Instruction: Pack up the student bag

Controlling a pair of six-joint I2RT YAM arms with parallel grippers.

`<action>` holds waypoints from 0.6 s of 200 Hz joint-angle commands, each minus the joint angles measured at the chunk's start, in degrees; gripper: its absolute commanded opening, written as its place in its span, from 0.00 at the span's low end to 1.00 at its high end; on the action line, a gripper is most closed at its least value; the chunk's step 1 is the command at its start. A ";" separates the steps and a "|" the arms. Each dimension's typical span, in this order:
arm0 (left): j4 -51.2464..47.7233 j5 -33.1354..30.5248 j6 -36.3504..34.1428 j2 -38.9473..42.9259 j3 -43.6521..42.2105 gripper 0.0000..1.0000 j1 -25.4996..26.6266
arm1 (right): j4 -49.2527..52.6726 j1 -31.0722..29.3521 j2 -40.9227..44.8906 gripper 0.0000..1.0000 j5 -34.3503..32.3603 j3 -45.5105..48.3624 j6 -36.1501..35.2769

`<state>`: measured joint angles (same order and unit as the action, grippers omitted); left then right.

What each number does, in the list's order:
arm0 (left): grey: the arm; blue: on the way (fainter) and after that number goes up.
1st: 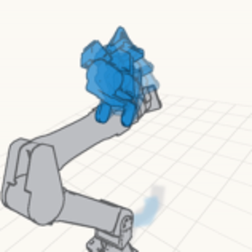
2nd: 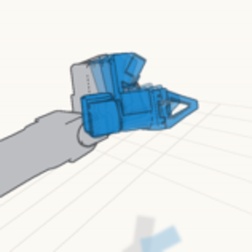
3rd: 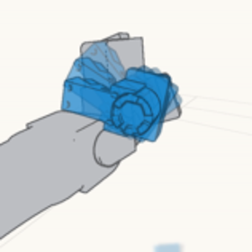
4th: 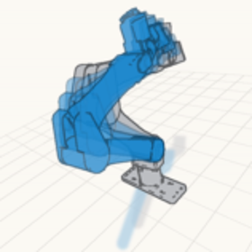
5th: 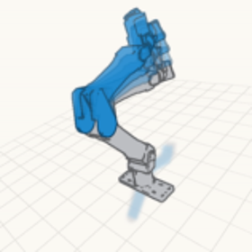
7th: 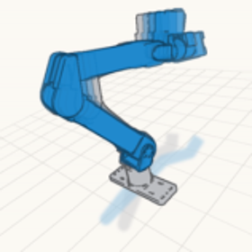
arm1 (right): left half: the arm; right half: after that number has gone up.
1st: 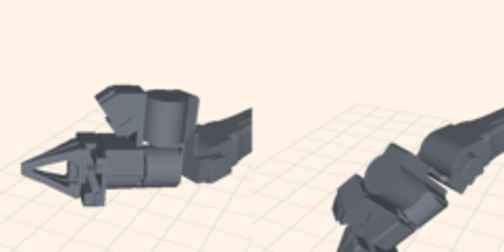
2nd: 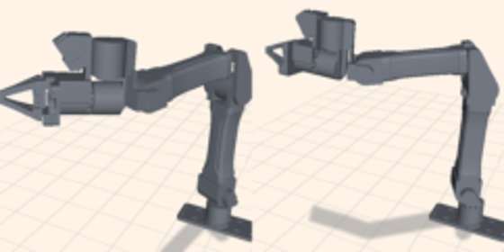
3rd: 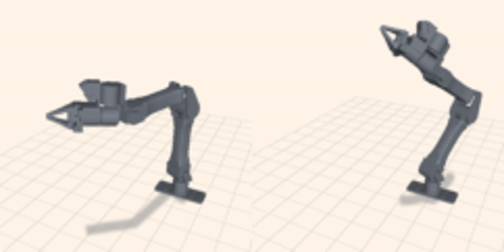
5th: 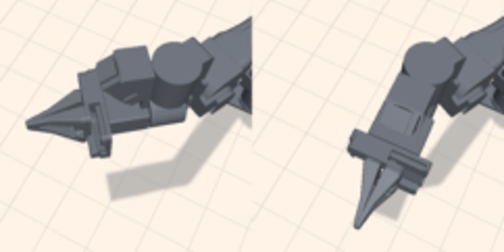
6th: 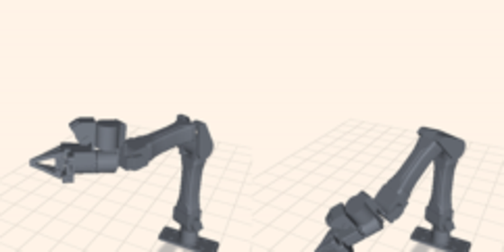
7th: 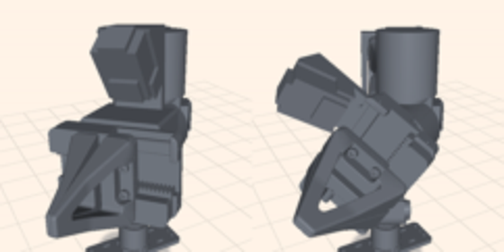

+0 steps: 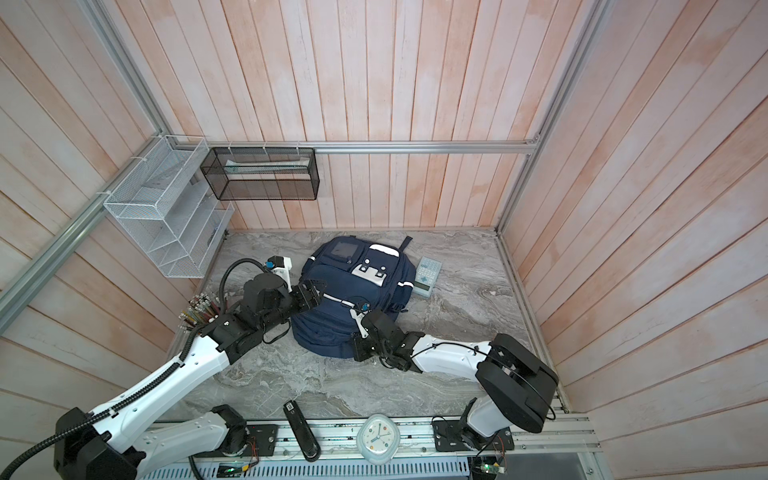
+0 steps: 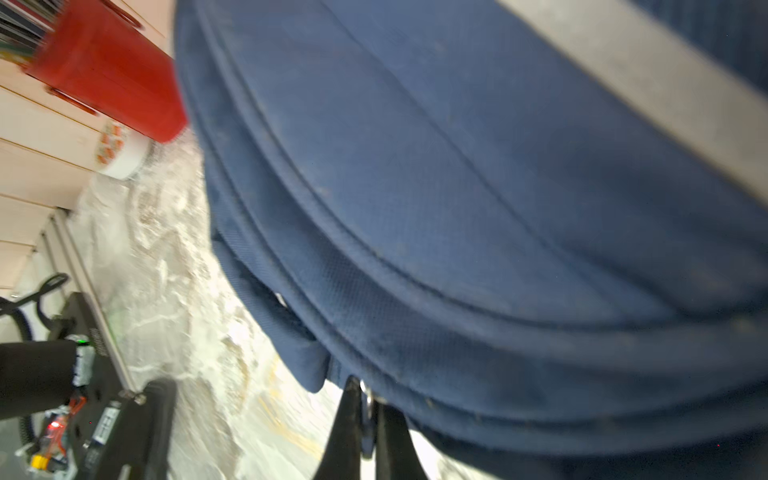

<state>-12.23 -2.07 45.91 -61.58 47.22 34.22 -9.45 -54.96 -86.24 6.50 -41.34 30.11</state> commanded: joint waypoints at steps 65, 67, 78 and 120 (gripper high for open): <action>17.96 4.17 14.30 -9.27 -12.15 0.60 3.66 | -4.92 -3.22 -0.83 0.00 0.00 -3.42 -4.26; 17.79 4.00 14.16 -9.50 -11.89 0.56 3.66 | -4.89 -3.22 -0.85 0.00 0.07 -3.33 -4.26; 17.04 3.16 13.11 -10.30 -10.81 0.21 3.65 | -3.81 -3.22 -0.65 0.00 -0.59 -2.88 -4.59; 8.10 0.70 9.15 -5.71 -9.25 0.00 0.20 | 3.52 3.08 3.13 0.00 -4.32 2.37 -5.14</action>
<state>-1.02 1.26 59.00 -71.42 36.42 37.43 -10.28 -56.27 -86.37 3.95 -42.81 26.13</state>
